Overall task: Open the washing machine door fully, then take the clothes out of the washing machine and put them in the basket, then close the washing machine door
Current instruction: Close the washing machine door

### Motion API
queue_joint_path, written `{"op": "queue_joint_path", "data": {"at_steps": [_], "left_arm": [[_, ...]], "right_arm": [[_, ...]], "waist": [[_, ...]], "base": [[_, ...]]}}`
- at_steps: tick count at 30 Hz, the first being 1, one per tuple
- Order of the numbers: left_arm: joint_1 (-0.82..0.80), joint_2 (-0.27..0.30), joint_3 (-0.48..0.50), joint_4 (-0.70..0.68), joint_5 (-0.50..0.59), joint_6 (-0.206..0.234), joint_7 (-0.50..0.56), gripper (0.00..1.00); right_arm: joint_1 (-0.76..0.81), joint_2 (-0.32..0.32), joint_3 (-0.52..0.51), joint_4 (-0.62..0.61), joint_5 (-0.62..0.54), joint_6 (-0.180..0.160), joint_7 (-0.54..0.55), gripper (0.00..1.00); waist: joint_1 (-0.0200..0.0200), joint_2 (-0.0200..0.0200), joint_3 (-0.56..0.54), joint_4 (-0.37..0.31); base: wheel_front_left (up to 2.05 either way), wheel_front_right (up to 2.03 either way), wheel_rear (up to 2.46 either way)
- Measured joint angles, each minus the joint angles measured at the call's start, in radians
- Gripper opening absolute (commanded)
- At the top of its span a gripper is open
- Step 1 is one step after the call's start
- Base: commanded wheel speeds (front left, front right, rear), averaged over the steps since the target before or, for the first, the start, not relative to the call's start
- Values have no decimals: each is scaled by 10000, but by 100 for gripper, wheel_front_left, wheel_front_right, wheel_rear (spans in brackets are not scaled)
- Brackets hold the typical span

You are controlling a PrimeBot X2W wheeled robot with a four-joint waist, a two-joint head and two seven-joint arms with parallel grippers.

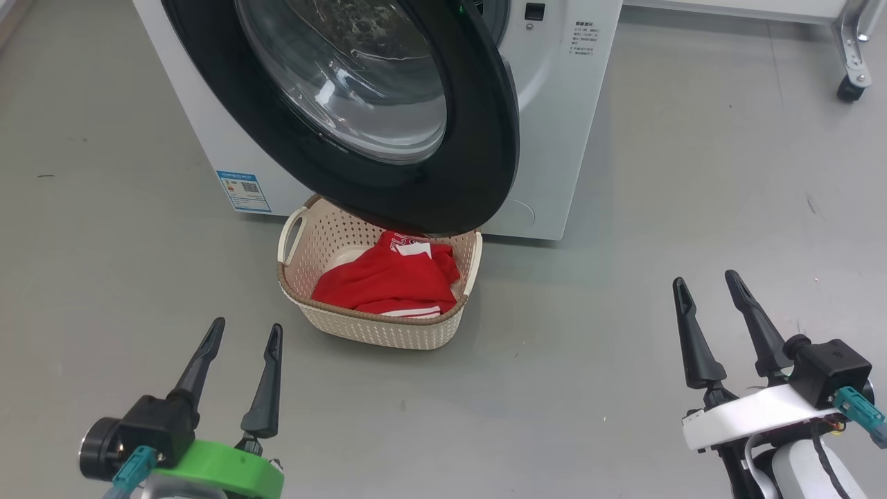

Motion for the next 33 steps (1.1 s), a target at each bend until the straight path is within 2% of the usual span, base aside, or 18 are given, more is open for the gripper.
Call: {"op": "queue_joint_path", "data": {"at_steps": [26,27,28,33], "left_arm": [[138,-422,211,-174,357,-29,0,100],[138,-447,207,-205,395,-33,0,100],[138,-474,203,-226,451,-73,0,100],[135,-589,161,-378,631,-113,0,100]], "right_arm": [[0,-84,2,-102,-2,0,0,98],[0,-136,27,-144,-15,0,0,16],[-3,-209,73,-209,-21,0,0,0],[-151,-587,431,-552,-150,0,0,0]], "waist": [[0,0,250,8],[0,0,285,16],[0,0,327,28],[0,0,587,113]], "base": [[0,0,0],[0,0,0],[0,0,0],[0,0,0]]}}
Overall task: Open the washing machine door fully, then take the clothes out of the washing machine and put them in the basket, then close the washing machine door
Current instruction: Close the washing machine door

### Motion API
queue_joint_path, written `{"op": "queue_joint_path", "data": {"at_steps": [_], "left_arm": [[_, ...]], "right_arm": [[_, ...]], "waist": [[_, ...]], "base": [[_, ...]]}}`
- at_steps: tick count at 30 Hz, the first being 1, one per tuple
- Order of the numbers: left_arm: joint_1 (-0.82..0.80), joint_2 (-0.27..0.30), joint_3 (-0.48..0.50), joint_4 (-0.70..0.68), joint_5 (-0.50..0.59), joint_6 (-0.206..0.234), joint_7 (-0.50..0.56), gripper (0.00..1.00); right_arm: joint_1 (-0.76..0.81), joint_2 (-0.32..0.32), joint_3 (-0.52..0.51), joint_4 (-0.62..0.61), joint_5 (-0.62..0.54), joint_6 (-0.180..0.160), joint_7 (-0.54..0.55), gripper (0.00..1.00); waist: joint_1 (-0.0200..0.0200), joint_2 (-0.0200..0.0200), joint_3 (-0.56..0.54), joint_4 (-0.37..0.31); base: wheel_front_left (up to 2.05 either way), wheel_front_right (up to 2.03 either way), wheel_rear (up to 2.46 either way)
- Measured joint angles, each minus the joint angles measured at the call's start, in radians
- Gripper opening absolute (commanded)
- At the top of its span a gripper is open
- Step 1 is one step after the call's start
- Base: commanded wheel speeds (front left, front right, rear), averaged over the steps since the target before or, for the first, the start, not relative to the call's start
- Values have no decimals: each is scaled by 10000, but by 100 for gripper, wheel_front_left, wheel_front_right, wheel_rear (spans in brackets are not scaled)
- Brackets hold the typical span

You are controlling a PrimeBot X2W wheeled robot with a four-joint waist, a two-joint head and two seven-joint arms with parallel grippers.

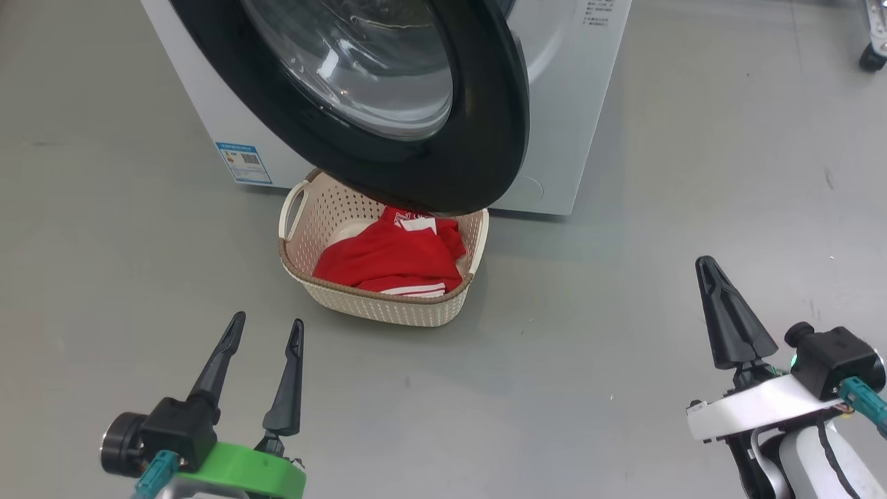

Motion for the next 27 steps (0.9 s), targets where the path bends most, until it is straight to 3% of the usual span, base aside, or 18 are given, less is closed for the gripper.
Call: {"op": "queue_joint_path", "data": {"at_steps": [16,27], "left_arm": [[-362,-825,-479,-263,330,-211,0,100],[-918,-1087,-895,-403,763,-313,0,100]], "right_arm": [[-1806,-1565,2491,-1057,-219,0,326,0],[-3503,-2476,2717,-1181,-79,0,709,0]], "waist": [[0,0,1136,715],[0,0,2283,1491]], "base": [[0,0,0],[0,0,0]]}}
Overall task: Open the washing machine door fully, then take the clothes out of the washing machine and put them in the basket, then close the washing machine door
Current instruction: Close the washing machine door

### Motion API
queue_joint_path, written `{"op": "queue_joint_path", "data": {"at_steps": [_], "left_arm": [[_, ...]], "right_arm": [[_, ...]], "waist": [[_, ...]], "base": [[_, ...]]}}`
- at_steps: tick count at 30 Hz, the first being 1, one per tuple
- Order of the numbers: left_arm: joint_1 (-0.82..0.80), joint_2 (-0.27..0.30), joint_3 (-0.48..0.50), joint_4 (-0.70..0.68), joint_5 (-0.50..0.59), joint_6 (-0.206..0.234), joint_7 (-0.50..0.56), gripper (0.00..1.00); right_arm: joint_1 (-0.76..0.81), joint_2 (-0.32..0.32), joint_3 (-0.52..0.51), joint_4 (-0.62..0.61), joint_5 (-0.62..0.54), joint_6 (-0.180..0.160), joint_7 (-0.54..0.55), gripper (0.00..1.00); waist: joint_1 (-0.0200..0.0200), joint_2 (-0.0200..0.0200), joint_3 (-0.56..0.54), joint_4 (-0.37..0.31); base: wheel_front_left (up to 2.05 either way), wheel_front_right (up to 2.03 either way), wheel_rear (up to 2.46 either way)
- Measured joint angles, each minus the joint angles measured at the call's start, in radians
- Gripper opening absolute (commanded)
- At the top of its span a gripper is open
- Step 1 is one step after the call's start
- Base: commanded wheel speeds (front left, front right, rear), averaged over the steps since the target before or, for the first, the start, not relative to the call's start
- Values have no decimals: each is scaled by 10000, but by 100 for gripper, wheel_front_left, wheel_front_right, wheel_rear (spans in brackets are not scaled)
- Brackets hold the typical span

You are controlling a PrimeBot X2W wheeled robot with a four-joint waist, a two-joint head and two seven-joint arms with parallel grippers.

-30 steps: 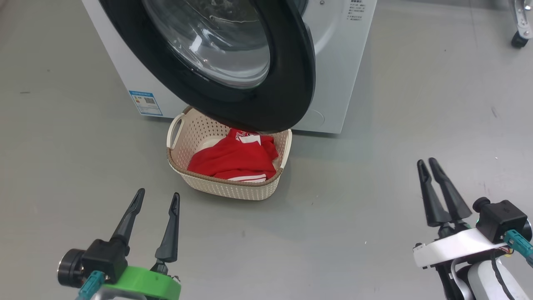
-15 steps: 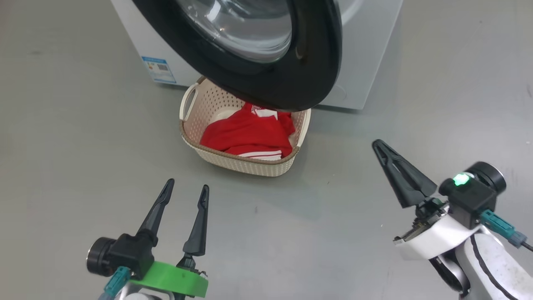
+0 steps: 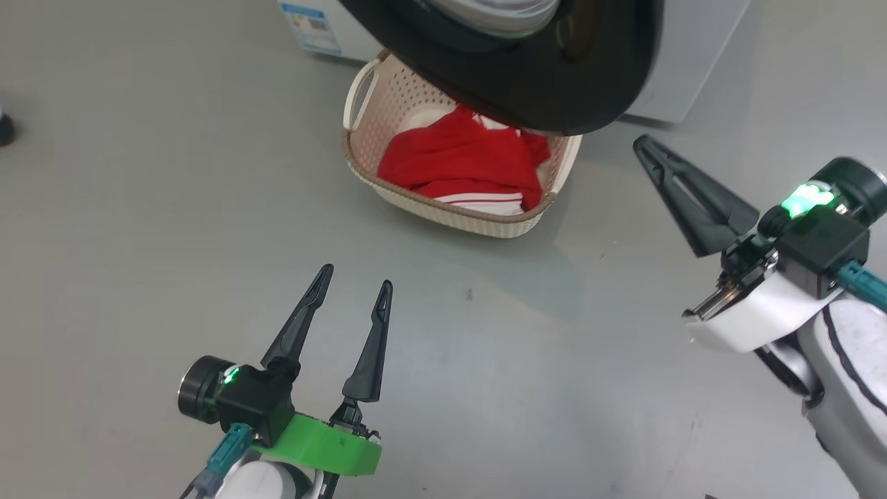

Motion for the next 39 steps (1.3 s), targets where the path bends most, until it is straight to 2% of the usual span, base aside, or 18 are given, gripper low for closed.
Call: {"op": "queue_joint_path", "data": {"at_steps": [17,27,32,39], "left_arm": [[-531,-151,-257,-35,13,-19,0,100],[-811,-165,-681,-77,-211,21,0,100],[-1051,-178,-819,-353,-727,163,0,100],[-1250,-188,-957,-543,-775,324,0,100]], "right_arm": [[-1963,-844,-222,171,884,0,219,0],[-2727,-1398,-410,617,1200,90,215,0],[-3132,-1647,-639,813,1365,90,232,0],[-4004,-2042,-991,991,1536,90,407,0]], "waist": [[0,0,1673,1117],[0,0,2345,1362],[0,0,2580,1421],[1,0,2950,1542]], "base": [[0,0,0],[0,0,0],[0,0,0],[0,0,0]]}}
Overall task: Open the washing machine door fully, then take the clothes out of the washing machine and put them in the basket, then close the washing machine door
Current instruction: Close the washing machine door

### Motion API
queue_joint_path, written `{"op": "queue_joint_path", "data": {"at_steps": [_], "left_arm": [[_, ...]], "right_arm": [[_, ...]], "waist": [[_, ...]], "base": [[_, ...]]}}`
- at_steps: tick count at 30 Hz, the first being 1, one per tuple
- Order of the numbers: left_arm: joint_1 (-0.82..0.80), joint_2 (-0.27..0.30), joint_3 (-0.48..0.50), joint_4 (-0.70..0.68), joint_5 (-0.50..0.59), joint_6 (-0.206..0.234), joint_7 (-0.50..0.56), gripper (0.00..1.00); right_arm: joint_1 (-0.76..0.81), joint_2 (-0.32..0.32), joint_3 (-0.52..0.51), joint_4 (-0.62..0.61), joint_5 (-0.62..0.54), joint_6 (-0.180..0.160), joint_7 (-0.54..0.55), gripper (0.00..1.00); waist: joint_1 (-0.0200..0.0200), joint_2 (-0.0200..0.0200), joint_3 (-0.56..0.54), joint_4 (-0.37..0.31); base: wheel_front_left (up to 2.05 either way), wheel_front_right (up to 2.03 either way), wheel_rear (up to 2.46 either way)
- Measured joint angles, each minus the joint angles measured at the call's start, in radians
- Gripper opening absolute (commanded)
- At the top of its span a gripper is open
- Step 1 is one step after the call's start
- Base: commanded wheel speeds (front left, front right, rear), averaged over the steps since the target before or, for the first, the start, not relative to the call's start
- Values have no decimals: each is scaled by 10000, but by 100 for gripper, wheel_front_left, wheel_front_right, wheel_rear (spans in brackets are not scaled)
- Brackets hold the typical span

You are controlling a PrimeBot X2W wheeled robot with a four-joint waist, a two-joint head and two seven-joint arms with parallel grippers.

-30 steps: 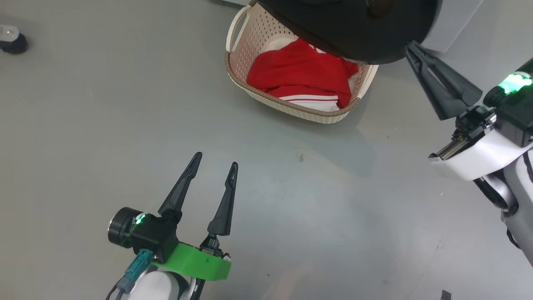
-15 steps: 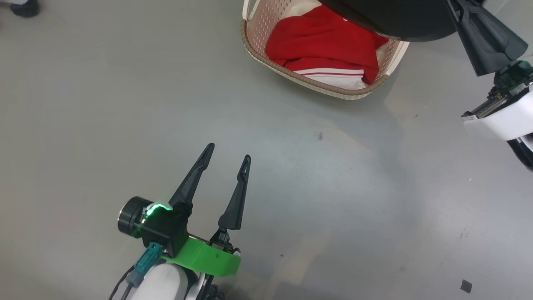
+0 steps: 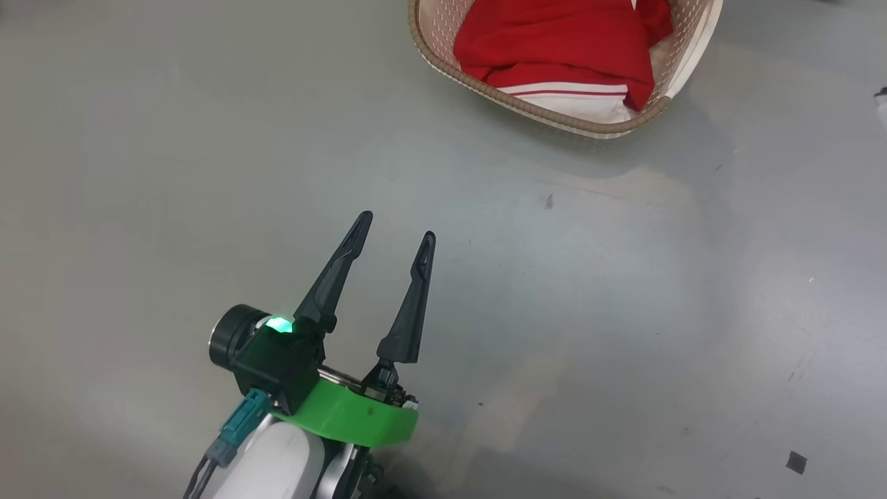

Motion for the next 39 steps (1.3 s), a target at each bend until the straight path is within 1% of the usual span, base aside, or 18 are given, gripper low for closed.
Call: {"op": "queue_joint_path", "data": {"at_steps": [5,7,12,14,19,22,26,33,34,38,39], "left_arm": [[-196,-4,-146,-104,-59,19,0,100],[-259,-6,-240,-138,-146,94,0,100],[-337,-13,-477,-194,-395,111,0,100],[-403,-15,-575,-211,-428,184,0,100],[-561,-42,-742,-311,-560,222,0,100],[-588,-46,-769,-314,-589,276,0,100],[-596,-52,-761,-477,-1081,355,0,100],[-608,-54,-777,-474,-1097,368,0,100],[-614,-54,-788,-453,-1091,410,0,100],[-647,-59,-798,-451,-1076,453,0,100],[-647,-59,-798,-451,-1076,453,0,100]], "right_arm": [[-627,-391,-61,77,36,0,140,0],[-866,-518,-107,105,40,0,211,0],[-1426,-729,-138,190,48,0,320,0],[-1684,-811,-196,280,42,6,397,0],[-2331,-978,-637,658,46,-2,487,0],[-2599,-1099,-639,782,44,-2,585,0],[-2875,-1177,-616,1024,44,0,623,0],[-3437,-1204,-819,1452,-13,-10,709,0],[-3678,-1392,-796,1538,-416,-25,738,0],[-3985,-1429,-943,1735,-428,-205,740,0],[-3985,-1429,-943,1735,-428,-205,740,0]], "waist": [[0,0,291,113],[0,0,399,171],[0,0,651,338],[0,0,745,405],[0,0,944,583],[0,0,1030,694],[0,0,1107,831],[0,0,1148,930],[0,0,1161,946],[0,0,1180,964],[0,0,1180,964]], "base": [[0,0,0],[0,0,0],[0,0,0],[0,0,0],[0,0,0],[0,0,0],[0,0,0],[0,0,0],[0,0,0],[0,0,0],[0,0,0]]}}
